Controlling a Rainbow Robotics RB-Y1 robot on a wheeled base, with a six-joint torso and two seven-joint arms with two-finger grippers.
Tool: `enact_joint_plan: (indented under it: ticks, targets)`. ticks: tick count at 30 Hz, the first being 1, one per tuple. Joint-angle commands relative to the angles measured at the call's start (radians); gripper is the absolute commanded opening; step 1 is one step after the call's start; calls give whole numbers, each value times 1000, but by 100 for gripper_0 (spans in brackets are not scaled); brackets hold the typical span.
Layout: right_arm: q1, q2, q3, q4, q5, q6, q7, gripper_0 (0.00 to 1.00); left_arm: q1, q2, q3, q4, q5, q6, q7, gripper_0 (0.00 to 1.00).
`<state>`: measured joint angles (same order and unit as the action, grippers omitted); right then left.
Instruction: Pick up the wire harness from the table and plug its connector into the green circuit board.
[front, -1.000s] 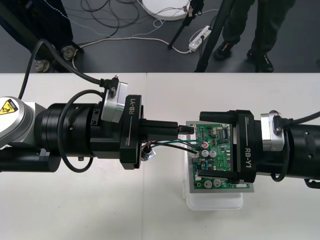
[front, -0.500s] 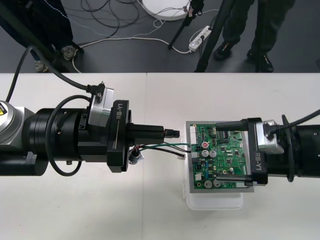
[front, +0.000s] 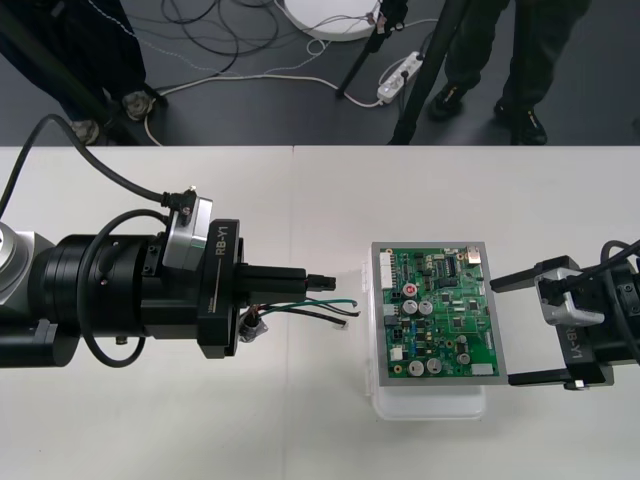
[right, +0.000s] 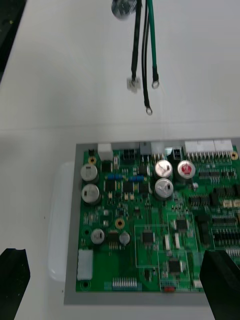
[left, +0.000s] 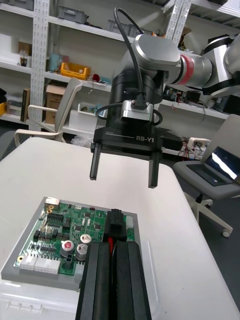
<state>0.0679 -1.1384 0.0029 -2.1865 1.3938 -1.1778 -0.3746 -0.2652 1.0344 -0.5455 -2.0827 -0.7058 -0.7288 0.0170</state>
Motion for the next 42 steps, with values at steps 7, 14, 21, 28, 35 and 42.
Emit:
enact_joint_plan:
  ticks: [7, 14, 21, 28, 35, 42]
  targets:
    - [7, 14, -38, -90, 294, -117, -242, 100, 61, 52, 68, 36, 23, -44, -121, 0]
    - [-23, 65, -38, -144, 472, -284, -411, 100, 61, 26, 88, 131, 34, -169, -154, 0]
    - [-97, 83, 57, -134, 602, -339, -474, 100, 61, -1, 87, 222, 48, -233, -246, 0]
    - [-174, 88, 137, -93, 656, -338, -478, 100, 58, -62, 85, 319, 46, -317, -295, 0]
    - [-241, 91, 198, -35, 683, -333, -452, 100, 30, -125, 44, 424, 46, -396, -321, 0]
    - [-316, 95, 281, 7, 728, -325, -434, 100, -16, -197, -21, 567, 46, -471, -376, 0]
